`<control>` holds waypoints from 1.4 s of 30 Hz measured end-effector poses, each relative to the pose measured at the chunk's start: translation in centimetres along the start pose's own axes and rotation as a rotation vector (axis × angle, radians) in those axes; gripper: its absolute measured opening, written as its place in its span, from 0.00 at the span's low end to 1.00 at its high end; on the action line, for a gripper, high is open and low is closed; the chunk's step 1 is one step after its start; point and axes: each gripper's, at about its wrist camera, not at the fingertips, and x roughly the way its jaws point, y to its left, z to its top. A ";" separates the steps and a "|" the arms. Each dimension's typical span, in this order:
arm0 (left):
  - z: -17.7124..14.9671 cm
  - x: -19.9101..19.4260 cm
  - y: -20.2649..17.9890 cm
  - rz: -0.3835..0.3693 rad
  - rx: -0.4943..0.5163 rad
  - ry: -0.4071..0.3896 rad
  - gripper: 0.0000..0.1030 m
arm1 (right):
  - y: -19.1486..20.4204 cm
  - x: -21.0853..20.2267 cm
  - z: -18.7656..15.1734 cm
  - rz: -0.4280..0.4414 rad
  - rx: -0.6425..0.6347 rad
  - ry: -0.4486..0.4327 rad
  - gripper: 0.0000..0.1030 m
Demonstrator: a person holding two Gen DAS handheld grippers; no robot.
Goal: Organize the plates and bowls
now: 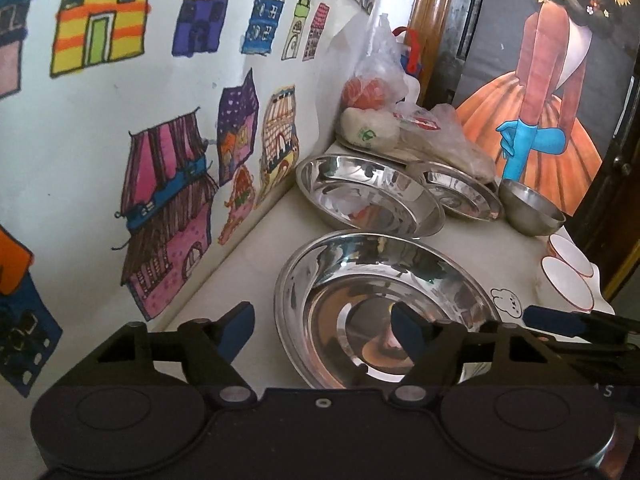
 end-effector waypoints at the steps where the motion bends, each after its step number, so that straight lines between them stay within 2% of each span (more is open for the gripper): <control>1: 0.0 0.1 0.0 -0.006 0.000 0.003 0.72 | 0.0 0.1 0.0 0.002 0.004 0.002 0.62; 9: 0.2 0.5 0.3 -0.012 -0.022 0.016 0.50 | 0.5 0.9 0.1 0.013 0.015 0.024 0.45; 14: 0.3 0.5 0.7 -0.013 -0.038 0.020 0.42 | 0.6 1.5 0.1 0.030 0.033 0.043 0.26; 17: 0.3 0.6 0.9 -0.011 -0.045 0.026 0.37 | 0.7 1.7 -0.1 0.027 0.045 0.047 0.23; 20: 0.2 0.8 1.1 0.008 -0.045 0.038 0.22 | 0.6 1.6 -0.1 0.011 0.064 0.042 0.21; 21: 0.2 0.8 1.2 0.014 -0.047 0.040 0.13 | 0.5 1.5 -0.1 0.005 0.073 0.040 0.21; 22: 0.2 0.8 1.3 0.017 -0.050 0.043 0.10 | 0.3 1.4 -0.1 0.006 0.088 0.038 0.20; 27: 0.5 0.8 0.9 0.015 -0.061 0.052 0.09 | -0.3 0.9 -0.1 -0.007 0.148 0.020 0.17; 31: 1.3 0.0 0.0 0.014 -0.068 0.017 0.08 | -0.5 -0.3 0.9 -0.019 0.154 -0.028 0.17; 36: 4.6 -0.2 -2.8 0.045 -0.022 -0.056 0.08 | -1.8 -0.6 4.3 -0.052 0.147 -0.084 0.17; 42: 9.8 2.0 -5.3 0.054 0.031 -0.113 0.08 | -5.6 2.8 9.0 -0.032 0.218 -0.073 0.16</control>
